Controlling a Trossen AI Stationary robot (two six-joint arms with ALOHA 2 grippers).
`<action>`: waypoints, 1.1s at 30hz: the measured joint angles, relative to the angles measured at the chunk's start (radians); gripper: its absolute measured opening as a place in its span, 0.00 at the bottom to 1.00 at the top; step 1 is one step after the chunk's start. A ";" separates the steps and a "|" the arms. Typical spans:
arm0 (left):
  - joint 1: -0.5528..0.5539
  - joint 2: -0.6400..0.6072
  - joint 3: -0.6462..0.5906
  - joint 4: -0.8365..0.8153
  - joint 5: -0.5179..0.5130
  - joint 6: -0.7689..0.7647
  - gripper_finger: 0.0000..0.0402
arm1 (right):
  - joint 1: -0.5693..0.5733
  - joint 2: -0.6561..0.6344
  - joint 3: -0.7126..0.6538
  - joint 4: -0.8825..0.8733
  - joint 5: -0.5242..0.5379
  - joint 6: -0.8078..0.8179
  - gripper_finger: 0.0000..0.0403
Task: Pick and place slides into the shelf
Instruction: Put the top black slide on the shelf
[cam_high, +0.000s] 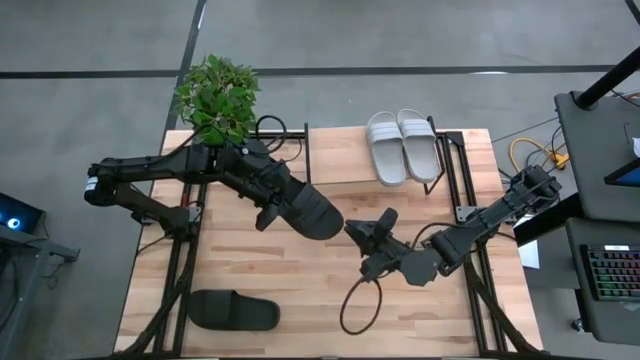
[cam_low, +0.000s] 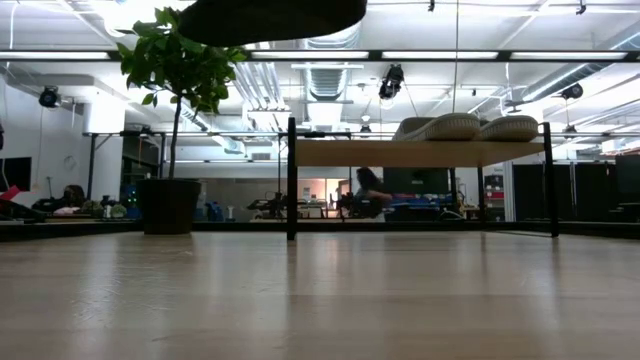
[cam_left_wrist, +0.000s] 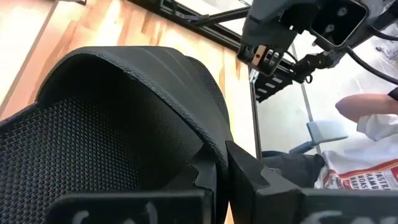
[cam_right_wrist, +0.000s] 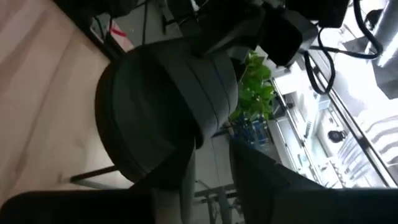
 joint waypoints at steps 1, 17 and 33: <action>0.000 0.000 0.000 -0.003 0.000 0.000 0.00 | -0.001 0.000 0.000 0.000 0.001 -0.002 0.25; 0.000 0.053 0.000 0.129 0.131 -0.030 0.00 | -0.023 0.002 0.000 0.058 -0.107 -0.018 0.54; -0.013 0.052 -0.002 0.171 0.147 -0.054 0.00 | -0.123 0.002 0.000 0.063 -0.199 -0.040 0.54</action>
